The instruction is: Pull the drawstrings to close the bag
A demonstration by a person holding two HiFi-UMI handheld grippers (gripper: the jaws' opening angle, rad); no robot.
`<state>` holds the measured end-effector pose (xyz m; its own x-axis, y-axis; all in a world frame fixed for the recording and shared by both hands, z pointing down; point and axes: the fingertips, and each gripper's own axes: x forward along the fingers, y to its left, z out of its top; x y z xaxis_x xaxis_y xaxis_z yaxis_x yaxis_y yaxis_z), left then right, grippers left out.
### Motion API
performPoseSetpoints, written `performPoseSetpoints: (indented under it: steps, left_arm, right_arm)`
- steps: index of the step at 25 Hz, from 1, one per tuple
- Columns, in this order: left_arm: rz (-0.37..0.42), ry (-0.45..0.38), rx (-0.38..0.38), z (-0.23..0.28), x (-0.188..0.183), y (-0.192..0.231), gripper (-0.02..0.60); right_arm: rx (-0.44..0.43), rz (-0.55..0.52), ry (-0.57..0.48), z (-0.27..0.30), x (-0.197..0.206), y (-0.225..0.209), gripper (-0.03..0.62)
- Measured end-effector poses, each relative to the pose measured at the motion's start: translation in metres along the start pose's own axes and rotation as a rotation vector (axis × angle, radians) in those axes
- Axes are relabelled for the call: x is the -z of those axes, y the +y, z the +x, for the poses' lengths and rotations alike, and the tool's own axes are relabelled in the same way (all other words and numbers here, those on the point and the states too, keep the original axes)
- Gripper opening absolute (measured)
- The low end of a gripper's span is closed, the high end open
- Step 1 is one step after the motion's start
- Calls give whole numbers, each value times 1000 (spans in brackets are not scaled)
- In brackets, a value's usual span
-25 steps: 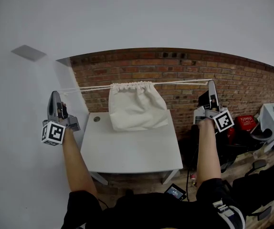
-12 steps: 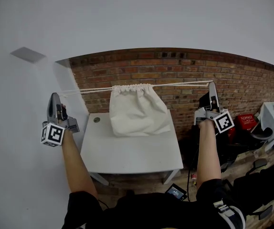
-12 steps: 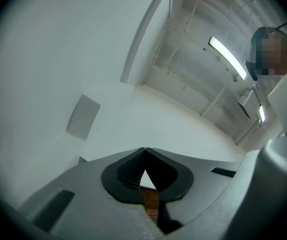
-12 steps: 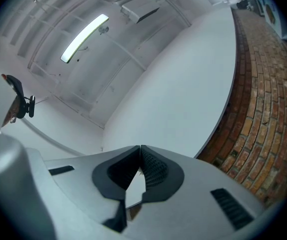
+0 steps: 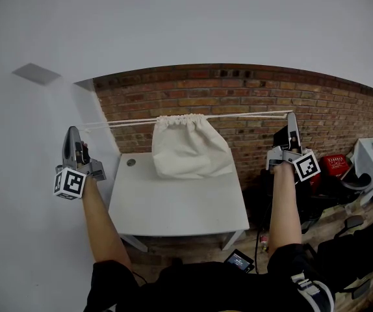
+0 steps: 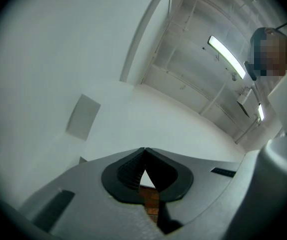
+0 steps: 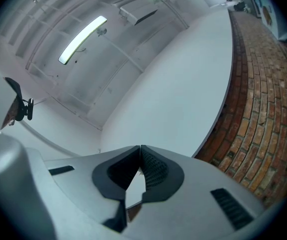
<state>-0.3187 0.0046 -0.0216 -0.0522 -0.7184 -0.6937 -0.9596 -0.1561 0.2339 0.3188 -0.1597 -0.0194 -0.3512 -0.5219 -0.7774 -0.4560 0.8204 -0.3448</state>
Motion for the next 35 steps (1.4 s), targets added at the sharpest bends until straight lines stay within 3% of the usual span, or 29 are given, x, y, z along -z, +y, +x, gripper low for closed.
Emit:
performPoseSetpoints:
  steps: [18,35]
  left_arm:
    - [-9,2,0,1,5,8,18]
    - [-24,6,-15,-2,4,19,18]
  right_arm:
    - [51,97,-27,-9,-1,-28,9]
    - [63,118,-27,-9,-3,-37,9]
